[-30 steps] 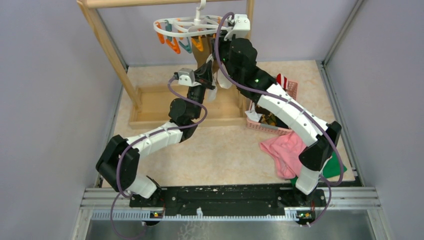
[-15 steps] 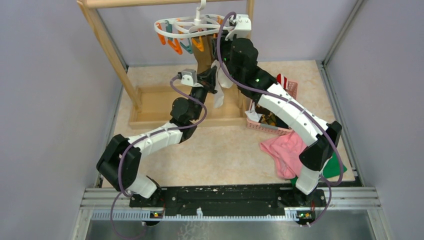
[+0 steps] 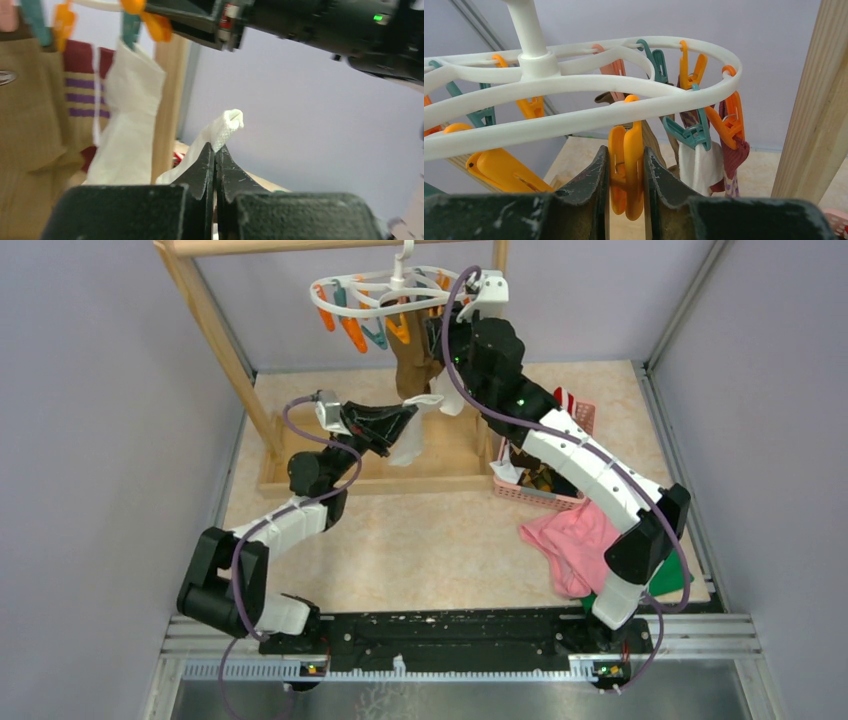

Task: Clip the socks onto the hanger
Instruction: Clamp the sock onto the hanger.

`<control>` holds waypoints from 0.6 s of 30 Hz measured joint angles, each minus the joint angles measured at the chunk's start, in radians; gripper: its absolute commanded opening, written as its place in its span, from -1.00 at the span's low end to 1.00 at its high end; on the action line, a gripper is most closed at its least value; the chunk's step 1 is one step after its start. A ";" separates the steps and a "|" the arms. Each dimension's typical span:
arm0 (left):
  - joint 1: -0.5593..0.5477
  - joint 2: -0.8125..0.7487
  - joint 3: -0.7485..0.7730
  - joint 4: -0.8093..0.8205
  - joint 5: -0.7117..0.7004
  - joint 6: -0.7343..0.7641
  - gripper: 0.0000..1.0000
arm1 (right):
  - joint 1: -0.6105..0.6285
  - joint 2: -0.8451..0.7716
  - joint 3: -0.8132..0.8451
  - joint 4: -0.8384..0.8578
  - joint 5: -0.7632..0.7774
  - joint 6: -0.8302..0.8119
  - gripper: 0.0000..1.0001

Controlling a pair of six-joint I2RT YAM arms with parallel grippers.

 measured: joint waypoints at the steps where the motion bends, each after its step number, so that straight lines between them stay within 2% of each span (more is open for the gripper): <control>1: 0.016 0.011 -0.001 0.040 0.056 -0.034 -1.00 | -0.001 -0.002 -0.005 0.001 -0.005 0.000 -1.00; 4: 0.069 0.101 0.028 0.135 0.224 -0.186 -1.00 | -0.002 -0.006 -0.013 0.007 -0.013 0.000 -1.00; 9: 0.106 0.350 0.217 0.137 0.421 -0.457 -1.00 | -0.006 -0.020 -0.035 0.019 -0.036 0.000 -1.00; 12: 0.113 0.436 0.296 0.135 0.491 -0.557 -1.00 | -0.011 -0.031 -0.051 0.030 -0.050 0.000 -1.00; 18: 0.125 0.504 0.464 0.138 0.551 -0.700 -1.00 | -0.025 -0.051 -0.069 0.031 -0.086 0.000 -1.00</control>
